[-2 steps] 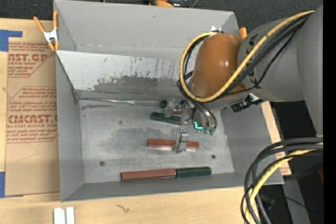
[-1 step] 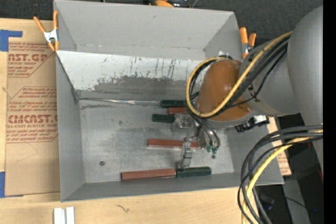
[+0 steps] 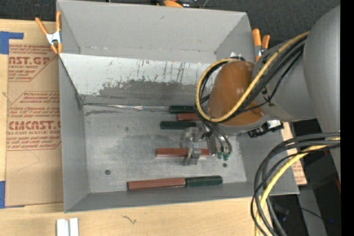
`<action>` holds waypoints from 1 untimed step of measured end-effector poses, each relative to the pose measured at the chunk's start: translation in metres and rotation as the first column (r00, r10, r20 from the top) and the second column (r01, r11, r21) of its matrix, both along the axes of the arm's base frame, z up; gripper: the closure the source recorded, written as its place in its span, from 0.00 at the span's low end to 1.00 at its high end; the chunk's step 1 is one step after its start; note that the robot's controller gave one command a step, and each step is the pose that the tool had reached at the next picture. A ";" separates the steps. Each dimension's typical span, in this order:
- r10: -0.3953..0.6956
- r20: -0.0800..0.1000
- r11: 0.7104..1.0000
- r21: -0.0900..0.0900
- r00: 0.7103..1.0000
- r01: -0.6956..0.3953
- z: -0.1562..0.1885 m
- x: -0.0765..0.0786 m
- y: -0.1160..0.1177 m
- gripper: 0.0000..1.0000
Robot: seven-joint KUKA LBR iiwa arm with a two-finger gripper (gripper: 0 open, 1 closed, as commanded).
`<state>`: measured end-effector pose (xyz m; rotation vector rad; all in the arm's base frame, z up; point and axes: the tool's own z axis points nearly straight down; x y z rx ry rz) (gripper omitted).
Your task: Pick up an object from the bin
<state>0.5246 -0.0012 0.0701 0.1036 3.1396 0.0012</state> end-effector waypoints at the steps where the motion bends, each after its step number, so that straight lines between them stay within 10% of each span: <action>1: -0.026 0.010 1.000 0.000 1.000 0.026 0.233 0.003 -0.004 1.00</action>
Offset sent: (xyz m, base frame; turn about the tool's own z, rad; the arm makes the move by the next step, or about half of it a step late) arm 0.0011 -0.0048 0.2279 0.0268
